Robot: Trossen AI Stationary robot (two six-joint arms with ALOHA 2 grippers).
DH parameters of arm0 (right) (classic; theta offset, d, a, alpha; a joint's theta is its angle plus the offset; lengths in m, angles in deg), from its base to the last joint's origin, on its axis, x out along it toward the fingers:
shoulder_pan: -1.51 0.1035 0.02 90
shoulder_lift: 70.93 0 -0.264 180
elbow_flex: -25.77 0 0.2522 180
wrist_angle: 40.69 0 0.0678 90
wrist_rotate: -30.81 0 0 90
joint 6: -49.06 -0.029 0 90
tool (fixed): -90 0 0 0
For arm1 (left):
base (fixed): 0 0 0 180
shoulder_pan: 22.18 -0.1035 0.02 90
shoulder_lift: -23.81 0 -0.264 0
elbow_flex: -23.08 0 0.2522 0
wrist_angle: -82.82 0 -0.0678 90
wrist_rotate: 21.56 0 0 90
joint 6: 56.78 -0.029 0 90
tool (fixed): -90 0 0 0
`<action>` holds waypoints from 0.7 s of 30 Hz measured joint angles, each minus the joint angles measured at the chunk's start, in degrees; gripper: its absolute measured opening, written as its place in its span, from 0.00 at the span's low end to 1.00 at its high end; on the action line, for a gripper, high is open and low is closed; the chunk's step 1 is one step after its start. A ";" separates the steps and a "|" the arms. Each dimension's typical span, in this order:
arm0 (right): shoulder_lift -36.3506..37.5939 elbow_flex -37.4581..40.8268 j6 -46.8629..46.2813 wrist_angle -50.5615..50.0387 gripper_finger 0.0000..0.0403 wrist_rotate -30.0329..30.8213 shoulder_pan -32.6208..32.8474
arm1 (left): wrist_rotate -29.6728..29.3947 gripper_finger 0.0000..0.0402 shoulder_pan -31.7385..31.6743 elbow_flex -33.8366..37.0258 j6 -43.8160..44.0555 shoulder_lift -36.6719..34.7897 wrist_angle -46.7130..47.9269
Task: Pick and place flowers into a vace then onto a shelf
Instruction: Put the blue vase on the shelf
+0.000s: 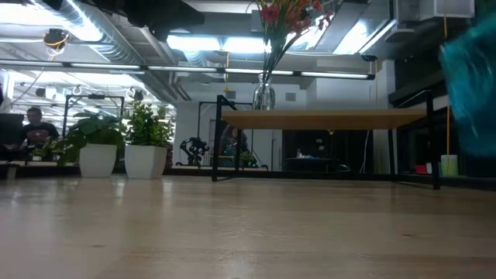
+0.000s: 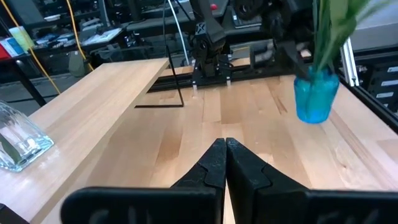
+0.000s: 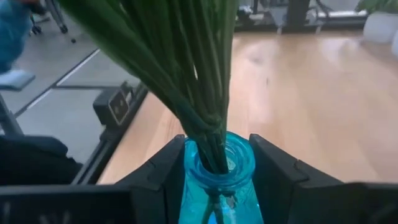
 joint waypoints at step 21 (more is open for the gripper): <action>27.47 0.00 10.63 -18.11 0.36 -4.35 -15.71 | -2.10 0.02 -0.07 0.00 -2.12 0.00 5.07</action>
